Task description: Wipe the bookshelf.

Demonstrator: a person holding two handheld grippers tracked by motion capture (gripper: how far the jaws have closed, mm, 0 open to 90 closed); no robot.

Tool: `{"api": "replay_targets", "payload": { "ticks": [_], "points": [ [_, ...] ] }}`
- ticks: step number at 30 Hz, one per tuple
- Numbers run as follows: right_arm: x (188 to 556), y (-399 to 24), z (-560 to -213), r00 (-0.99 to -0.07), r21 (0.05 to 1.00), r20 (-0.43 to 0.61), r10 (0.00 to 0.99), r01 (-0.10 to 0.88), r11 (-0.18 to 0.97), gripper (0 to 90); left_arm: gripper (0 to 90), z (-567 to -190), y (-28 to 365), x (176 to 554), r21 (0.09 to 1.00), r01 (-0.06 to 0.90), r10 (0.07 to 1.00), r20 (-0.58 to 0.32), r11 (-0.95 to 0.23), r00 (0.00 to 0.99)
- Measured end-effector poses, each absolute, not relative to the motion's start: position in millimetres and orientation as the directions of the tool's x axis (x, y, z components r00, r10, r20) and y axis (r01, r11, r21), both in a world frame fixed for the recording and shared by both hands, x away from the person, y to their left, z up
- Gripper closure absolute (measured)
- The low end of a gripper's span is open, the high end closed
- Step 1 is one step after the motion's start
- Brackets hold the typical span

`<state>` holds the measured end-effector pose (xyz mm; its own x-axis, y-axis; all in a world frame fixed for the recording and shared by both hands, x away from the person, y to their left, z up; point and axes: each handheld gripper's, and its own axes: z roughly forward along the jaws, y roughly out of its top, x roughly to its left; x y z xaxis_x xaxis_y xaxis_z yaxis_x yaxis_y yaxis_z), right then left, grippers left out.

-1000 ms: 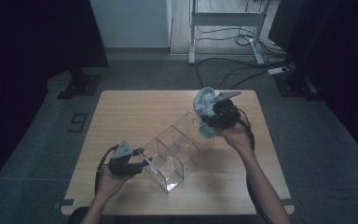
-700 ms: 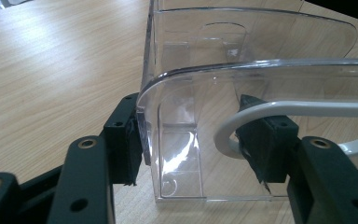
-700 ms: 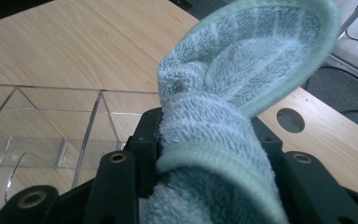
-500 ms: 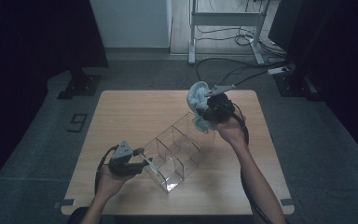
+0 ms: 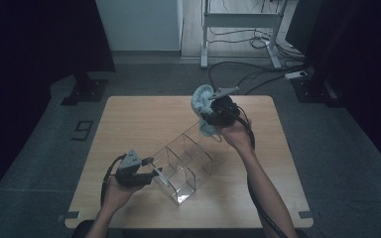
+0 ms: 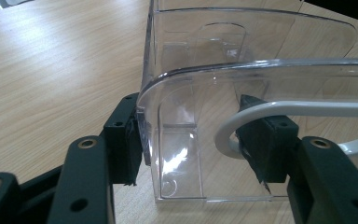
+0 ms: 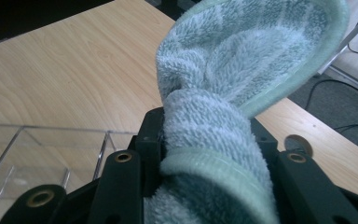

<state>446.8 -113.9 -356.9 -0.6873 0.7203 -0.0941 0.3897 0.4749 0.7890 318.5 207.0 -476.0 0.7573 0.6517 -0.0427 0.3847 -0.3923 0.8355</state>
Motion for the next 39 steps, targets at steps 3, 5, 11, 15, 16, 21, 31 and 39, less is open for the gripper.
{"api": "replay_targets", "payload": {
  "ticks": [3,5,11,15,16,21,31,39],
  "points": [
    [453.7,-107.3,-365.0,-0.688,0.788,-0.081,0.721,0.398,0.469,58.0,43.9,-476.0,207.1,318.6,0.836,0.384,0.651,-0.043,-0.392,0.758],
    [460.1,-101.8,-375.2,-0.686,0.780,-0.079,0.723,0.409,0.474,57.8,43.9,-476.1,207.2,318.5,0.836,0.385,0.651,-0.044,-0.391,0.757],
    [468.5,-99.0,-390.9,-0.684,0.763,-0.069,0.726,0.433,0.480,57.8,43.9,-476.4,207.3,318.7,0.837,0.387,0.651,-0.050,-0.386,0.757],
    [467.2,-97.3,-390.9,-0.688,0.744,-0.092,0.720,0.432,0.509,58.5,44.2,-476.1,206.6,318.2,0.836,0.389,0.657,-0.047,-0.386,0.752],
    [466.3,-97.2,-390.6,-0.691,0.738,-0.104,0.715,0.429,0.522,58.5,44.4,-476.0,206.0,317.7,0.836,0.389,0.661,-0.043,-0.387,0.749],
    [462.1,-100.5,-390.7,-0.690,0.737,-0.105,0.716,0.429,0.522,58.5,44.9,-475.5,205.2,317.0,0.832,0.393,0.668,-0.037,-0.391,0.743],
    [448.2,-115.0,-390.0,-0.689,0.744,-0.093,0.718,0.431,0.510,58.1,45.0,-474.8,203.6,316.3,0.826,0.404,0.679,-0.035,-0.392,0.733],
    [435.0,-131.5,-391.3,-0.691,0.755,-0.074,0.719,0.432,0.494,58.0,45.0,-474.8,202.8,315.9,0.826,0.408,0.687,-0.036,-0.389,0.726]
  ]
}}
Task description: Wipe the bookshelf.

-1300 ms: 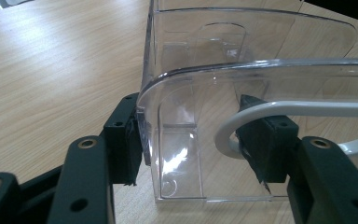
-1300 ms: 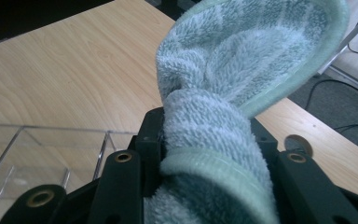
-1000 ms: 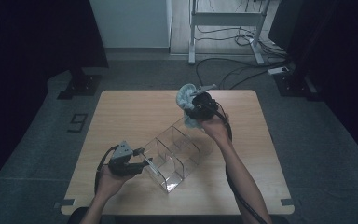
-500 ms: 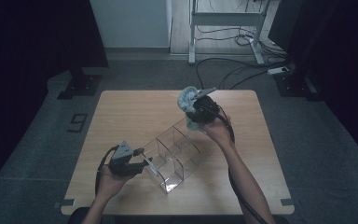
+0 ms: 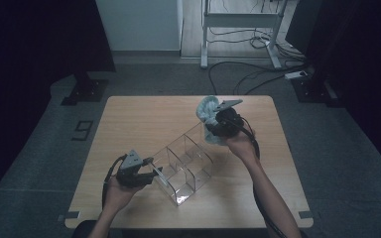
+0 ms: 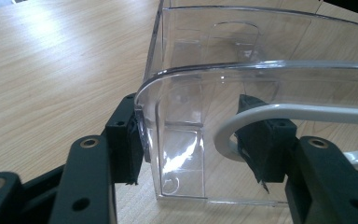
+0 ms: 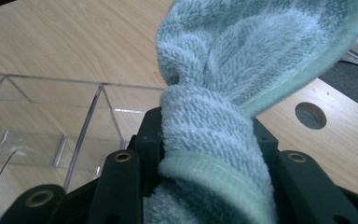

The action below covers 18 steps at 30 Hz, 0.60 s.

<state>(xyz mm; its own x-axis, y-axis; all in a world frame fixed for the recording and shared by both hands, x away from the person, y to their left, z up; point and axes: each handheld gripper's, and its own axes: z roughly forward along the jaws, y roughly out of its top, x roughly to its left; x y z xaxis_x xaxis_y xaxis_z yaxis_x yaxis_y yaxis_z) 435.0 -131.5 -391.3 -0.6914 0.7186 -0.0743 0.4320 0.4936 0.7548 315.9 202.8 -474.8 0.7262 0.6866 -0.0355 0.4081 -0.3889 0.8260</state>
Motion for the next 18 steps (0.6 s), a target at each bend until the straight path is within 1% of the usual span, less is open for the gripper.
{"api": "replay_targets", "payload": {
  "ticks": [18],
  "points": [
    [408.9,-164.3,-400.8,-0.690,0.780,-0.048,0.722,0.426,0.459,58.1,44.9,-474.9,200.6,316.0,0.823,0.417,0.702,-0.032,-0.385,0.711]
  ]
}}
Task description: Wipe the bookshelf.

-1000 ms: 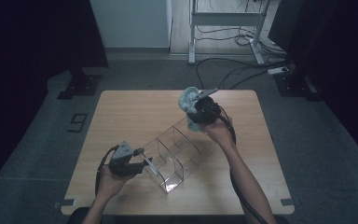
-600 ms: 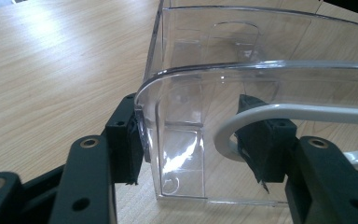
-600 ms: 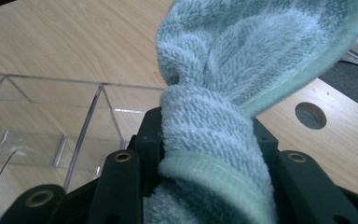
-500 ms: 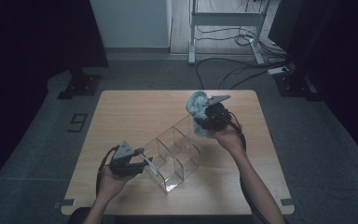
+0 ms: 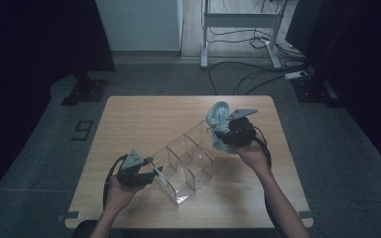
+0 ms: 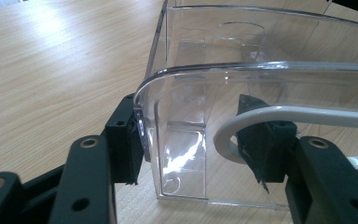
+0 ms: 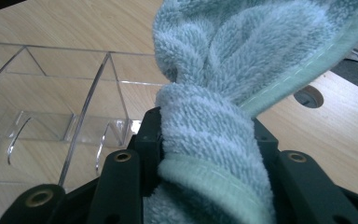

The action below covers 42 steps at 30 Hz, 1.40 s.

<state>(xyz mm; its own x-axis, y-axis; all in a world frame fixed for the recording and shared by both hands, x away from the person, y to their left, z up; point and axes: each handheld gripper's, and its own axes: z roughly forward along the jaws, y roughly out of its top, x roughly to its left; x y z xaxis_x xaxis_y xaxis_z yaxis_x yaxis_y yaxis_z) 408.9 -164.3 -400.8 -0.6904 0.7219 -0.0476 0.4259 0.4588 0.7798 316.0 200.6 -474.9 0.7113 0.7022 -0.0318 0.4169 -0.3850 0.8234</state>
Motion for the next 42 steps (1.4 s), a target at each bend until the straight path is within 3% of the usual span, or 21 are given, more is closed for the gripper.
{"api": "replay_targets", "payload": {
  "ticks": [42],
  "points": [
    [370.9,-207.1,-446.2,-0.675,0.770,0.018,0.738,0.480,0.420,58.0,44.9,-475.4,199.3,316.1,0.825,0.417,0.705,-0.033,-0.381,0.708]
  ]
}}
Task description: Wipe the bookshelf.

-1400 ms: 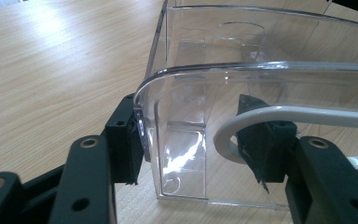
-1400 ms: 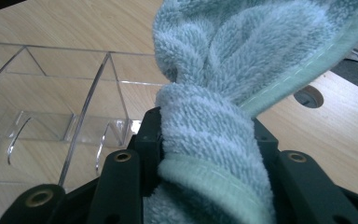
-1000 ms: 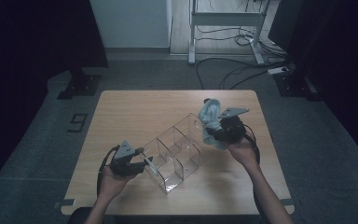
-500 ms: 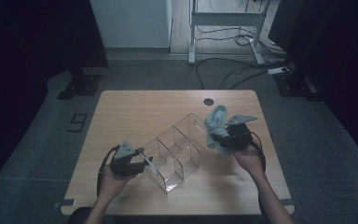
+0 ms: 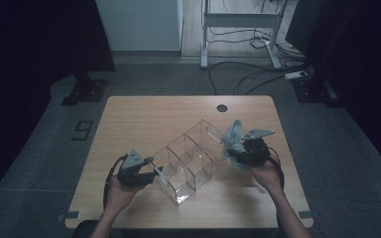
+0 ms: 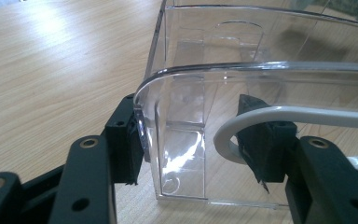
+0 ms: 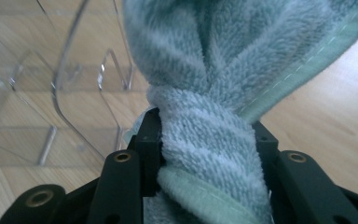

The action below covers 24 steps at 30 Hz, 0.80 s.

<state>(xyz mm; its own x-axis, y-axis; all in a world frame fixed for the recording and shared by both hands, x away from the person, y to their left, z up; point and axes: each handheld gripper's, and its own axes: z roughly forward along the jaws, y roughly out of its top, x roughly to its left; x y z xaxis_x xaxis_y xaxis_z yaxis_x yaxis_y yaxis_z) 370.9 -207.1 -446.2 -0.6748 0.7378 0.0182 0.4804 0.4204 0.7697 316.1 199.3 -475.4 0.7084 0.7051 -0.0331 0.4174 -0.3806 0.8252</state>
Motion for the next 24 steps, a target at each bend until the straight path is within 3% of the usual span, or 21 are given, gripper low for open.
{"api": "replay_targets", "payload": {
  "ticks": [24],
  "points": [
    [387.4,-185.6,-512.8,-0.668,0.611,-0.039,0.743,0.573,0.547,57.3,44.7,-475.3,198.1,316.1,0.823,0.423,0.708,-0.037,-0.378,0.705]
  ]
}}
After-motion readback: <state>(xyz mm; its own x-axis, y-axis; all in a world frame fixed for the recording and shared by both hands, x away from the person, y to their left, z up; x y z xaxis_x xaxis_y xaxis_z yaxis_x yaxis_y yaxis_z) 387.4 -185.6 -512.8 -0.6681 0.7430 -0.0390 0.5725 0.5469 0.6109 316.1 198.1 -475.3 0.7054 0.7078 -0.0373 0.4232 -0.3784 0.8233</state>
